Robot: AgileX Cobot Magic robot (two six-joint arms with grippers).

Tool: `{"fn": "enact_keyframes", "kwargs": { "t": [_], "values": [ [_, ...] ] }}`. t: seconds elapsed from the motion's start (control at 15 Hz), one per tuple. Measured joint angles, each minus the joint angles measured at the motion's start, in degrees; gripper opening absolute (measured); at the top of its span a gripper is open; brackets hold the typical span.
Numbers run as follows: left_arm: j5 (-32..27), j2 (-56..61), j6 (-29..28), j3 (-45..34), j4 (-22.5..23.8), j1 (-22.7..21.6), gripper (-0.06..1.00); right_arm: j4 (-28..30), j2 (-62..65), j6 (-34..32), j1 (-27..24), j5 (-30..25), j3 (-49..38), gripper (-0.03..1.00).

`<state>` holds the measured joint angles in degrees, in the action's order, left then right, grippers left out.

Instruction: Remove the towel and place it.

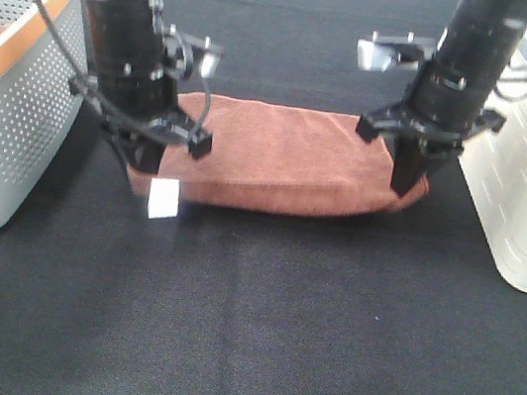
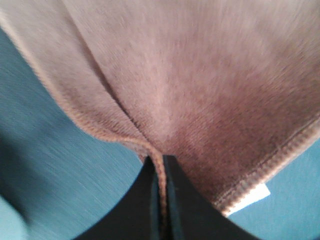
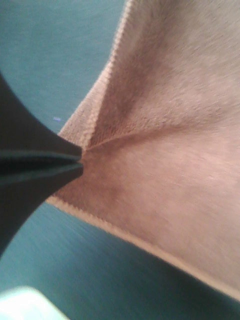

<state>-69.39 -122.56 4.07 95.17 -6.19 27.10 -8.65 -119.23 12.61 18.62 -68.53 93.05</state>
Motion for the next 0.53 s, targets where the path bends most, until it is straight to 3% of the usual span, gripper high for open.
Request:
{"fn": "enact_keyframes", "kwargs": {
  "t": [0.33,0.4,0.53],
  "values": [
    [0.34,0.0,0.0,-4.18,-1.09,0.29,0.0,-0.86,0.0,-0.17,0.0,2.92,-5.67,0.03],
    [0.29,0.0,0.0,-5.16,-1.09,0.29,0.11,-0.8,0.0,-0.4,0.0,2.98,-5.67,0.07],
    [-0.06,0.0,0.0,-6.53,-0.97,0.29,0.48,-0.69,0.0,-0.57,0.0,2.52,-5.67,0.29]
  ]
}}
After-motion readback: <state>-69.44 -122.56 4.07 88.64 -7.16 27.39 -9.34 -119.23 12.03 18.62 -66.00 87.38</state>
